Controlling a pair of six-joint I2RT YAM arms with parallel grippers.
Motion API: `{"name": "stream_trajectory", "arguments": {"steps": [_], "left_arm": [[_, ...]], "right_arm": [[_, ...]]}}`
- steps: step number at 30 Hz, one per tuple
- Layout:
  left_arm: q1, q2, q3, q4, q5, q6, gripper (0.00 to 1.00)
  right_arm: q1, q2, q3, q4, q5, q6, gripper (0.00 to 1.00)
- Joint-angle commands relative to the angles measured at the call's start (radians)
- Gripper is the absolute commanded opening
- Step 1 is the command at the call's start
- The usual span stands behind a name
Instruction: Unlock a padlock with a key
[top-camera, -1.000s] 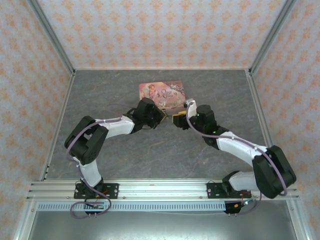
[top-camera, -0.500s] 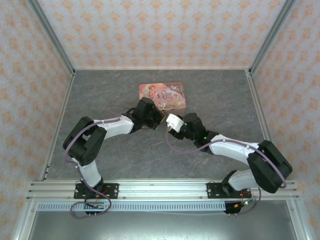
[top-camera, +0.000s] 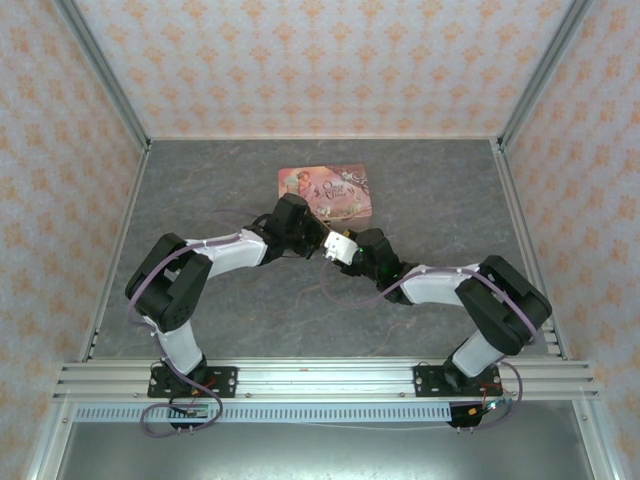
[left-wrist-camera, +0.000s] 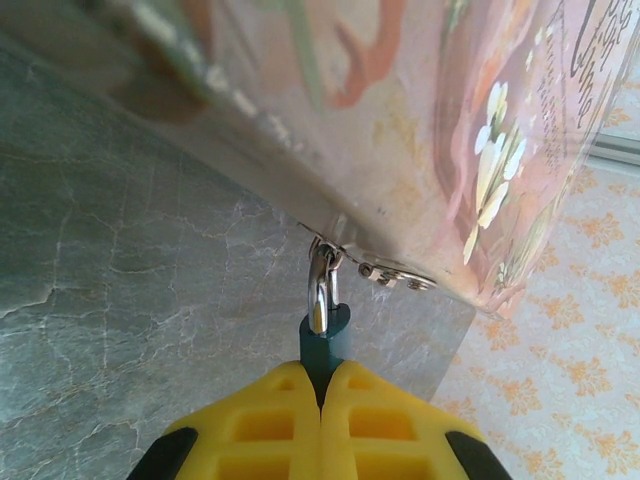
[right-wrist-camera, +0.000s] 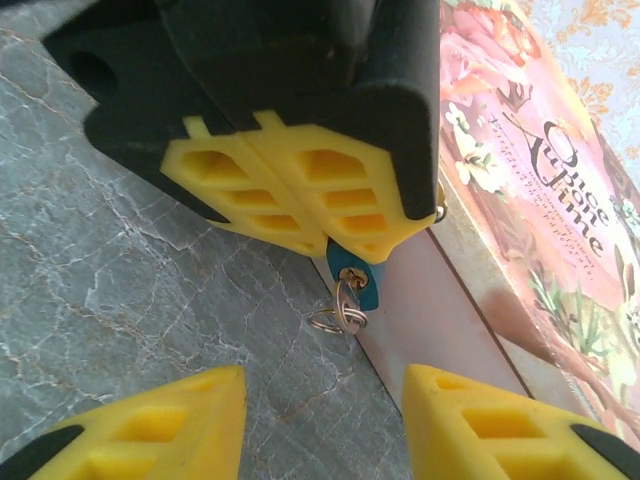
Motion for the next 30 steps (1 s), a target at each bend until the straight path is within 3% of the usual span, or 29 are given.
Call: {"name": "stream_trajectory", "arguments": {"steps": [1,14,27,30], "left_arm": [[0.005,-0.042,0.041,-0.005,0.019,0.002,0.0],[0.005,-0.043,0.042,-0.009,0.028,0.002,0.0],[0.005,-0.048,0.04,-0.012,0.03,-0.003,0.0],[0.004,-0.045,0.042,-0.009,0.033,-0.005,0.0]], "right_arm": [[0.006,0.025,0.029,0.08,0.022,-0.006,0.42],[0.006,0.078,0.065,0.108,0.028,-0.011,0.36],[0.006,0.096,0.075,0.111,0.039,0.034,0.0],[0.006,0.092,0.076,0.111,0.034,0.066,0.0]]}}
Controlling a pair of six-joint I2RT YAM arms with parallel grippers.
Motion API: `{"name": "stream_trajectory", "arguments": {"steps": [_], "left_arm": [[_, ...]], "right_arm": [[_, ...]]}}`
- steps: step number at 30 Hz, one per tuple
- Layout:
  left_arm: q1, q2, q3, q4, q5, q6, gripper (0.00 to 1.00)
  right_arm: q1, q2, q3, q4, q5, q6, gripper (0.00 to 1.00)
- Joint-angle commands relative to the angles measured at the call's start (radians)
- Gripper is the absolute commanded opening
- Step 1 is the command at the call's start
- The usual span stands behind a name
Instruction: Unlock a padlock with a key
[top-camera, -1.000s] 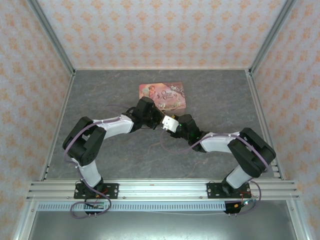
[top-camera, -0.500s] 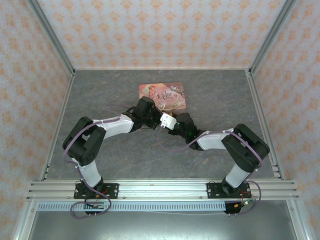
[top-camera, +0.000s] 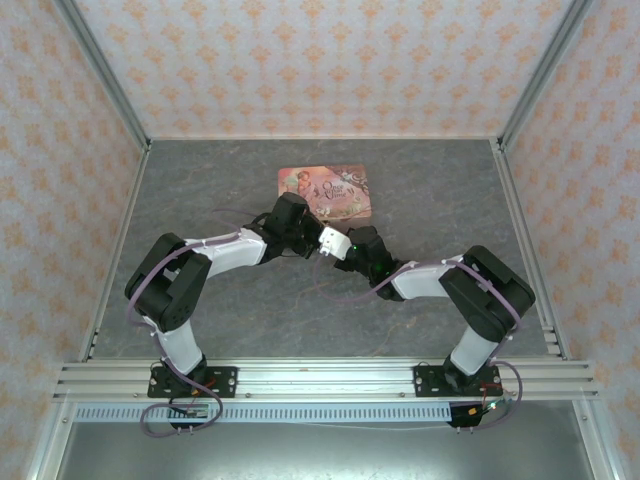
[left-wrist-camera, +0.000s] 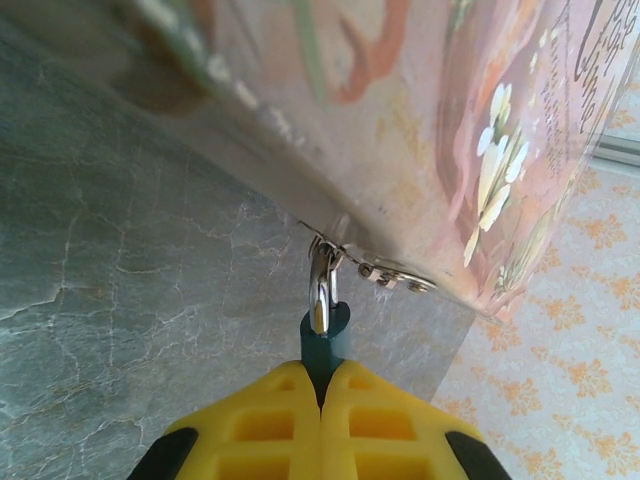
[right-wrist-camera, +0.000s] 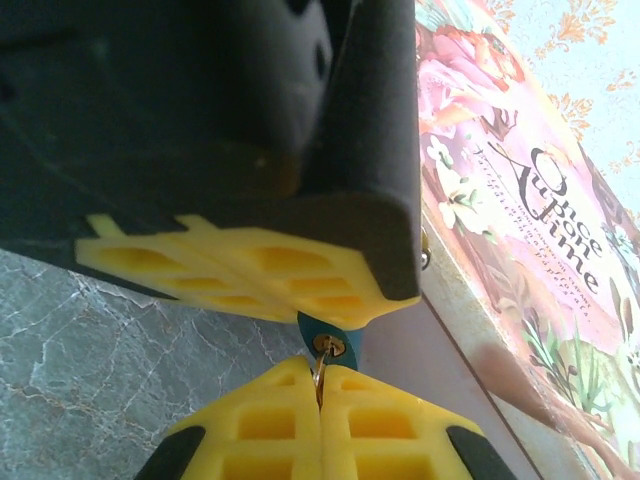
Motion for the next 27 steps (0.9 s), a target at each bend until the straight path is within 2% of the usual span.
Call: {"name": "stream_trajectory", "arguments": {"steps": [1,14,20,27], "left_arm": [[-0.003,-0.046,0.037,0.007,0.022,-0.006,0.0],[-0.002,-0.043,0.023,0.013,0.018,-0.008,0.0],[-0.002,-0.045,0.013,0.013,0.01,-0.005,0.0],[0.004,-0.066,0.014,-0.05,-0.025,0.047,0.17]], "right_arm": [[0.0,0.006,0.032,0.023,0.011,0.06,0.0],[-0.004,0.021,0.026,0.095,-0.048,0.429,0.0],[-0.014,0.033,0.02,0.097,-0.068,0.466,0.0],[-0.039,0.027,0.016,0.054,-0.146,0.608,0.0]]}}
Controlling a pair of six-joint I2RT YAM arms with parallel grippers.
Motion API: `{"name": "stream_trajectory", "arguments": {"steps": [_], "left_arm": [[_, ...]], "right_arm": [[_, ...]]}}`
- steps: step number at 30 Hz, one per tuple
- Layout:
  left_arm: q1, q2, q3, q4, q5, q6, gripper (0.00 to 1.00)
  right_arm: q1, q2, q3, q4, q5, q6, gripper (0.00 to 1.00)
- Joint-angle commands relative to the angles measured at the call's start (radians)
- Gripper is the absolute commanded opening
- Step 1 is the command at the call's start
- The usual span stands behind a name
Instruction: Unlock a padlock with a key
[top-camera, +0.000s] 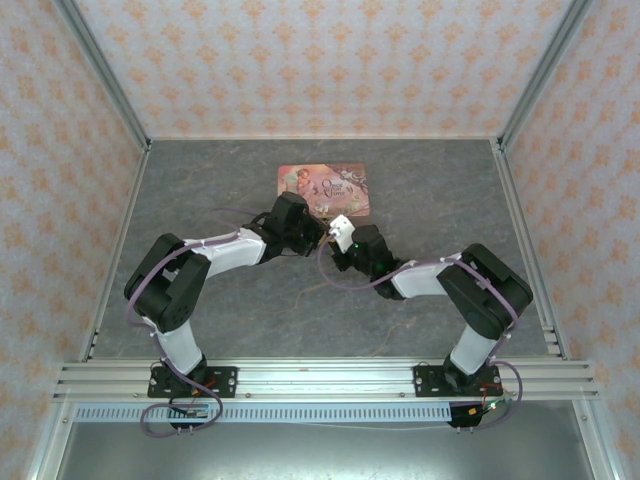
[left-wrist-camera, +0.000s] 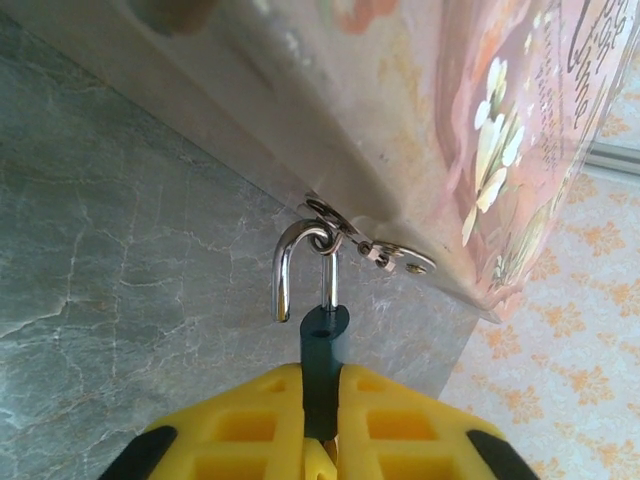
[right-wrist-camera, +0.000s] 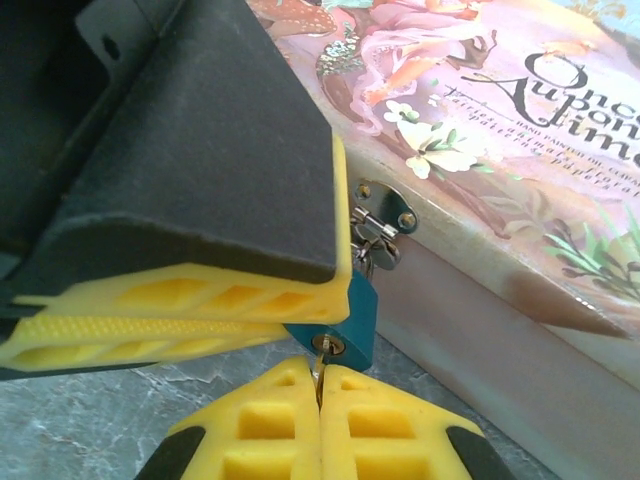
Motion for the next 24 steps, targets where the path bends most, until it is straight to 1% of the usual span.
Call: {"name": "stream_trajectory", "arguments": {"steps": [1,4,8,11,16,21,24], "left_arm": [[0.004,-0.065,0.012,-0.049,-0.012,0.04,0.19],[0.014,-0.089,0.012,-0.082,-0.027,0.07,0.26],[0.035,-0.118,0.005,-0.116,-0.037,0.101,0.4],[0.053,-0.138,0.0,-0.124,-0.037,0.117,0.48],[0.081,-0.182,0.008,-0.195,-0.073,0.17,0.55],[0.11,-0.233,0.009,-0.261,-0.116,0.216,0.59],[0.127,-0.264,0.011,-0.304,-0.148,0.246,0.6]], "right_arm": [[-0.024,0.009,0.015,0.013,-0.07,0.143,0.0],[-0.048,0.01,0.008,0.011,-0.132,0.235,0.0],[-0.079,0.009,-0.005,0.045,-0.214,0.354,0.0],[-0.092,0.016,-0.009,0.068,-0.263,0.439,0.0],[-0.118,0.049,0.01,0.068,-0.372,0.592,0.0],[-0.16,0.099,0.029,0.09,-0.475,0.758,0.0],[-0.184,0.132,0.033,0.107,-0.502,0.833,0.0]]}}
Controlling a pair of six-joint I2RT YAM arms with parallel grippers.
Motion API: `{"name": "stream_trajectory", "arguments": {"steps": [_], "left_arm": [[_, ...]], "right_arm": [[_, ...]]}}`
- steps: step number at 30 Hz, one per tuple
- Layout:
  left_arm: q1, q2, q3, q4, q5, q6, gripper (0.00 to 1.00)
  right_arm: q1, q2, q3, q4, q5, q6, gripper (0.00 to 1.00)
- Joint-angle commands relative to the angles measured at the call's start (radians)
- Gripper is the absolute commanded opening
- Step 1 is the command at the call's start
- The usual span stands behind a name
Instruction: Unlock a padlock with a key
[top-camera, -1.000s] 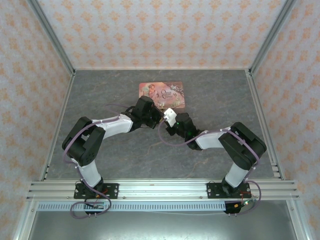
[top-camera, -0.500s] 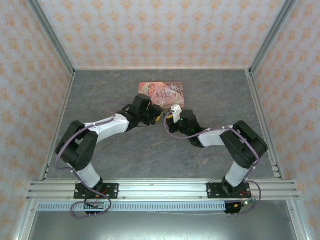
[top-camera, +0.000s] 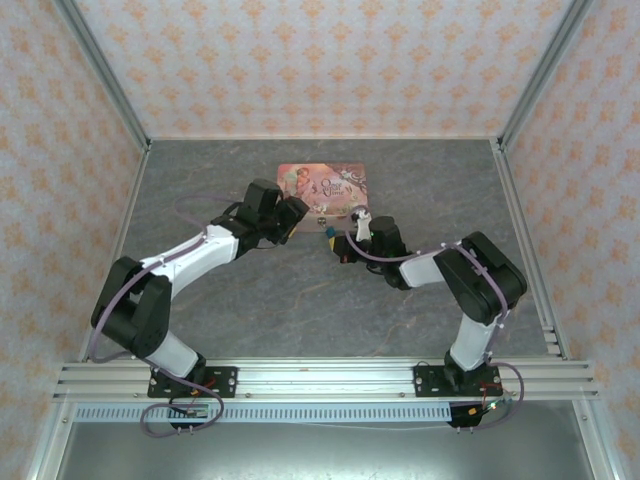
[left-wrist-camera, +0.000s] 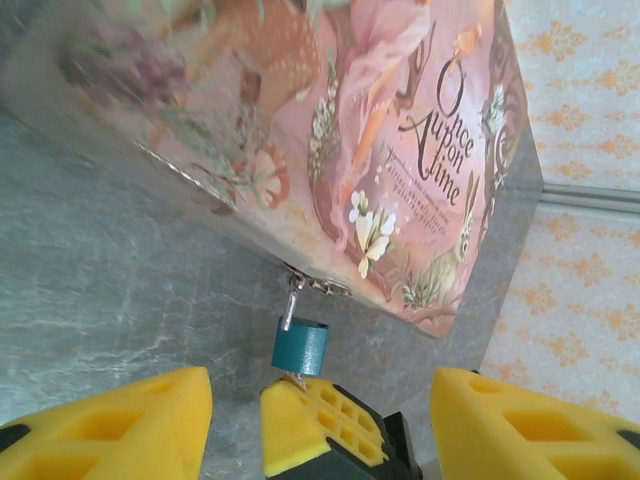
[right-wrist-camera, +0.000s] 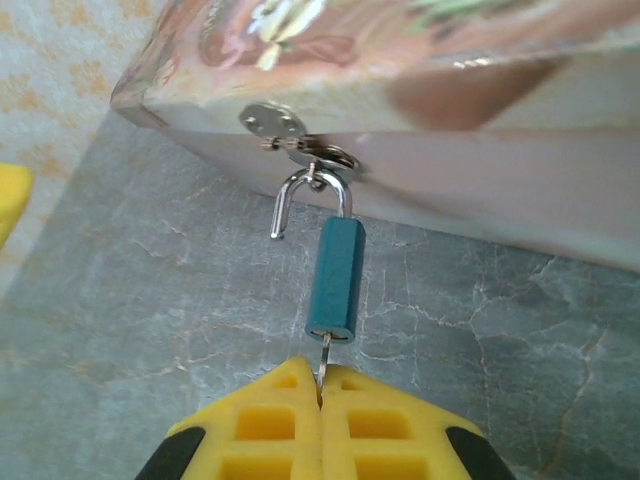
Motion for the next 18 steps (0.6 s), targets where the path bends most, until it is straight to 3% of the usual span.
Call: {"name": "stream_trajectory", "arguments": {"steps": [1,5,14,18], "left_arm": [[0.021,-0.054,0.014,-0.101,-0.081,0.071,0.61],[0.052,-0.082,0.018,-0.143,-0.115,0.117,0.63],[0.145,-0.033,0.12,-0.254,-0.143,0.283,0.71],[0.169,0.03,0.188,-0.267,-0.118,0.342,0.72]], "right_arm": [[-0.025,0.042,0.023,0.059,-0.072,0.15,0.0],[-0.043,0.064,-0.009,0.156,-0.05,0.22,0.02],[-0.068,-0.001,-0.038,0.104,0.017,0.176,0.37],[-0.086,-0.027,-0.044,0.094,0.008,0.161,0.42]]}}
